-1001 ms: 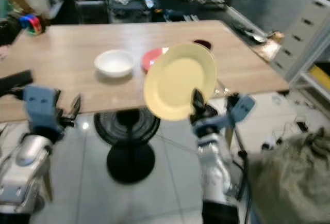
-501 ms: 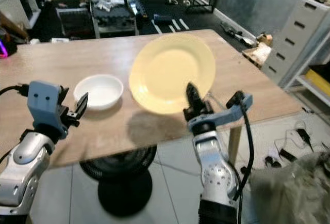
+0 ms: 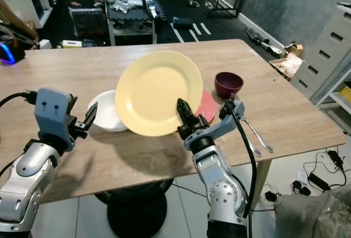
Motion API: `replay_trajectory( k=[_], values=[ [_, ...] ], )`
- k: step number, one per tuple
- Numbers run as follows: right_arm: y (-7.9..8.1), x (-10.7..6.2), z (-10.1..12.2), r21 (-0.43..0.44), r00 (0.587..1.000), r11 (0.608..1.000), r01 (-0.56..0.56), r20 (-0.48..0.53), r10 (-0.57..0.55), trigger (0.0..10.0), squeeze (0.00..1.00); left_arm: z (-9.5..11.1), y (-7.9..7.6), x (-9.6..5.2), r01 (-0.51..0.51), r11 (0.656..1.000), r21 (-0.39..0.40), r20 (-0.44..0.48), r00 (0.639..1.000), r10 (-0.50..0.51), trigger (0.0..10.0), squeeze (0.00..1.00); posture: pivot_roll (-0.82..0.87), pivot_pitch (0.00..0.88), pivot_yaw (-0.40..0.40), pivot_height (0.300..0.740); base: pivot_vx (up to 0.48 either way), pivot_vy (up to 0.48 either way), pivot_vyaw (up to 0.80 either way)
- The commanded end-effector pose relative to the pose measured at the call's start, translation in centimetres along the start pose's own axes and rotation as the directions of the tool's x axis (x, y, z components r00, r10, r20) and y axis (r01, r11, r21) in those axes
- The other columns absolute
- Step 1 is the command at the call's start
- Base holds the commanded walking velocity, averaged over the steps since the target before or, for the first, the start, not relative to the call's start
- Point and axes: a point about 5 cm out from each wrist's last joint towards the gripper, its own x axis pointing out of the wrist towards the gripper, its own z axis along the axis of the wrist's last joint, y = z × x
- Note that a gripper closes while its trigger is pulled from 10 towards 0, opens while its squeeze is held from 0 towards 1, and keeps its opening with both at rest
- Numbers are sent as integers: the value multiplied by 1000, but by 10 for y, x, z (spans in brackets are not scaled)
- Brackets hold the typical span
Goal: Setting the table
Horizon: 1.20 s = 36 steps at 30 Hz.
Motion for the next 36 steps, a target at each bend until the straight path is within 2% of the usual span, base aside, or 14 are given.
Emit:
replay_trajectory(
  k=[1,9,10,11,13,14,15,19,22,32,33,34,35,36],
  values=[
    [-5,-3,-1,-6,1000,1000,24,-1,-24,10000,0,-2,0,-2,6,1000,3,-19,1000,-6,10000,0,39,0,49,740,0,0,0],
    [-10,-5,-2,-37,998,997,68,-2,-68,10000,0,-4,0,-3,9,1000,16,-39,999,-8,10000,0,39,0,52,740,0,0,0],
    [-19,-3,-1,-28,989,989,147,33,-146,10000,0,-4,0,-3,4,1000,16,-38,999,-3,10000,0,39,0,52,740,0,0,0],
    [-19,-3,-1,-28,989,989,147,33,-146,10000,0,-4,0,-3,4,1000,16,-38,999,-3,10000,0,39,0,52,740,0,0,0],
    [-34,0,3,16,964,967,253,81,-254,10000,0,-2,1,-1,-19,1000,15,-39,999,20,10000,0,50,0,53,740,0,0,0],
    [-34,0,3,16,964,967,253,81,-254,10000,0,-2,1,-1,-19,1000,15,-39,999,20,10000,0,50,0,53,740,0,0,0],
    [-42,4,5,44,945,951,307,101,-310,10000,0,1,2,0,-37,999,13,-32,999,38,10000,0,63,0,51,740,0,0,0],
    [-48,11,7,71,930,937,342,118,-348,10000,0,8,2,2,-52,999,14,-16,999,52,10000,0,73,0,49,740,0,0,0],
    [-58,25,12,147,901,908,393,138,-412,10000,0,26,3,6,-56,998,7,34,998,55,10000,0,108,0,45,740,0,0,0],
    [-64,44,2,150,871,876,458,122,-477,10000,0,41,2,4,-56,998,8,66,996,55,10000,0,157,22,46,740,0,0,0],
    [-63,46,0,120,872,879,462,123,-475,10000,176,42,2,3,-56,998,9,67,996,55,10000,0,165,27,45,740,0,0,0],
    [-63,46,0,120,872,879,462,123,-475,10000,176,42,2,3,-56,998,9,67,996,55,10000,0,165,27,45,740,0,0,0],
    [-62,48,-2,101,872,880,464,124,-473,10000,494,42,2,2,-56,998,9,65,996,55,10000,0,173,30,44,740,0,0,0],
    [-63,53,-3,88,869,879,468,134,-476,10000,1000,43,1,0,-58,998,10,58,997,57,10000,0,181,33,43,740,0,0,0]
  ],
)
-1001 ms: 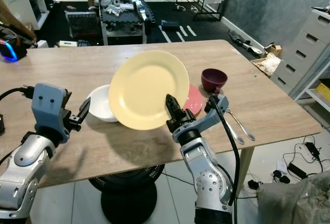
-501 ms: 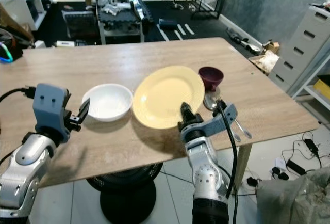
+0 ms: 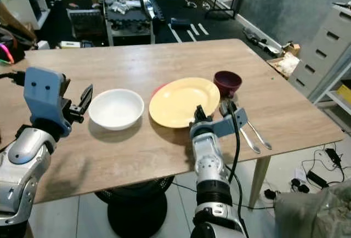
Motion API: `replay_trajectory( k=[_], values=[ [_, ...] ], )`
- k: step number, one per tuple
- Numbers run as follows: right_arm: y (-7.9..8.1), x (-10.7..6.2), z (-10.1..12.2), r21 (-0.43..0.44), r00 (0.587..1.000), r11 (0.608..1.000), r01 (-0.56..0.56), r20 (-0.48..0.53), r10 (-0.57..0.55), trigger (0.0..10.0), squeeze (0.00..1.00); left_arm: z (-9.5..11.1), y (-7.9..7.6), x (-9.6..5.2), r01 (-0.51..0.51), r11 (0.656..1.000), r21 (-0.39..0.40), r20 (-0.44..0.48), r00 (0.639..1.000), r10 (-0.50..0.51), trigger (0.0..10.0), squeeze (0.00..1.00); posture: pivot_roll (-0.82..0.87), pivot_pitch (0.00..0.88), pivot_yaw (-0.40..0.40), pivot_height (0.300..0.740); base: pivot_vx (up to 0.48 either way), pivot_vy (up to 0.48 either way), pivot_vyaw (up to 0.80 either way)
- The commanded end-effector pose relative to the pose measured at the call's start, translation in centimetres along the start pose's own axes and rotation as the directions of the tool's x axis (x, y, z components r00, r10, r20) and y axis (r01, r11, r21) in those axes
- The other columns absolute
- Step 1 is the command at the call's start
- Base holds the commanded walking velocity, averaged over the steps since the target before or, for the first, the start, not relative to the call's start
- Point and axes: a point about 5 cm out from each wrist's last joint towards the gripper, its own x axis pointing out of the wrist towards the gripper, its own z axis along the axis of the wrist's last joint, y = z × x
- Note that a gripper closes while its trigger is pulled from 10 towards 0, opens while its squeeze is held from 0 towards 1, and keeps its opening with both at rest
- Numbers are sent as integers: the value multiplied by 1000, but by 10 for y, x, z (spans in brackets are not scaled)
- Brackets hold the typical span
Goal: Setting the table
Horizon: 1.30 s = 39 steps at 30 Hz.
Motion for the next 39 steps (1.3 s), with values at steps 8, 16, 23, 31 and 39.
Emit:
replay_trajectory(
  k=[8,16,23,31,39],
  values=[
    [14,7,16,33,991,996,-78,109,74,10000,1000,-1,-2,-6,-2,1000,-7,-29,1000,2,10000,0,175,32,44,740,0,0,0],
    [45,-3,51,-391,903,891,-230,257,346,10000,0,-1,-9,-4,20,999,-31,-30,999,-21,10000,0,146,24,51,740,0,0,0],
    [31,-16,75,-605,867,782,-151,298,399,10000,0,-1,-11,-1,31,999,-44,-30,999,-33,10000,0,113,16,63,740,0,0,0],
    [6,-44,74,-694,881,706,-141,238,409,10000,0,-8,-16,-2,79,997,-17,-46,996,-80,10000,0,72,2,77,740,0,0,0],
    [-25,-86,63,-649,925,755,-91,225,305,10000,0,-36,-16,-20,123,992,-28,-158,979,-125,10000,0,9,0,104,740,0,0,0]
  ],
)
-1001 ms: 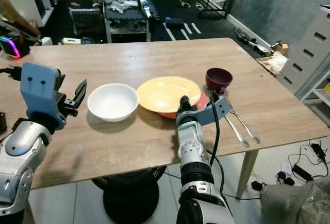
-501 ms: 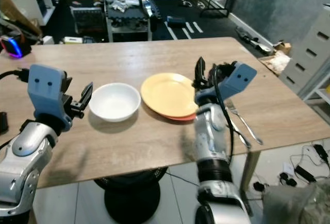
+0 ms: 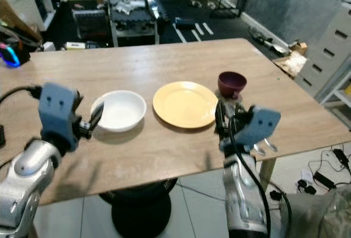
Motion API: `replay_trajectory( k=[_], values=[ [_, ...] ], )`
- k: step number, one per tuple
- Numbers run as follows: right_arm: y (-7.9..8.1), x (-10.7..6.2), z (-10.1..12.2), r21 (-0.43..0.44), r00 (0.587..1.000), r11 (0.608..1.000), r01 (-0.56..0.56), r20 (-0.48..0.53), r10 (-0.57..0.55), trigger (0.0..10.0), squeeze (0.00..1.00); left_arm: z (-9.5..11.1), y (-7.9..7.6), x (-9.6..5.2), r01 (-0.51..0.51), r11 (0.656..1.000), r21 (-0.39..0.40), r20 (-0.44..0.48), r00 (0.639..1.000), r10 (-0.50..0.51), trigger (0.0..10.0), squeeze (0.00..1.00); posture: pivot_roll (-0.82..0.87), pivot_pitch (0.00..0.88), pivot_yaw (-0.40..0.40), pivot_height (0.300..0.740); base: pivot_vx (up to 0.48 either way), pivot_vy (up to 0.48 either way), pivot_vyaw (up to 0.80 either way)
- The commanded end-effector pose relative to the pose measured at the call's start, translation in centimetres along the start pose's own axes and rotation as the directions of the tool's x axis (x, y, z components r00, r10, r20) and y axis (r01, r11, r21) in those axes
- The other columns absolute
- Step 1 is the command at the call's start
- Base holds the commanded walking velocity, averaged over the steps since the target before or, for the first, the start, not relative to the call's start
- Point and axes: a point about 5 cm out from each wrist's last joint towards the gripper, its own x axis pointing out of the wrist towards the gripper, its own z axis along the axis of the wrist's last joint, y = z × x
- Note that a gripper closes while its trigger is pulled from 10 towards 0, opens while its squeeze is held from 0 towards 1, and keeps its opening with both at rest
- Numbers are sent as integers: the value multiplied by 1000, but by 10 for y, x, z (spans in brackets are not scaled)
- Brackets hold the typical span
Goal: Setting the table
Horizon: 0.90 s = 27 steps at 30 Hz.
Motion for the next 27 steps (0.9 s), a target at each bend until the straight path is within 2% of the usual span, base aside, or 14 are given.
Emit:
replay_trajectory(
  k=[1,4,9,27],
  values=[
    [-2,-5,0,13,1000,1000,26,-12,-26,10000,0,-6,0,-1,-1,1000,-11,-24,1000,1,10000,0,9,0,104,740,0,0,0],
    [-8,-11,-3,20,997,997,72,-36,-72,10000,0,-10,1,5,-15,1000,-20,-34,999,14,10000,0,-6,0,107,740,0,0,0],
    [-12,-8,0,47,993,994,103,-55,-101,10000,0,-6,2,13,-24,999,-24,-12,1000,24,10000,0,-6,0,103,740,0,0,-800],
    [-15,-4,3,54,989,989,138,-69,-134,10000,0,-5,1,15,-24,999,-30,3,1000,24,10000,0,-3,0,102,740,0,0,-800]
  ],
)
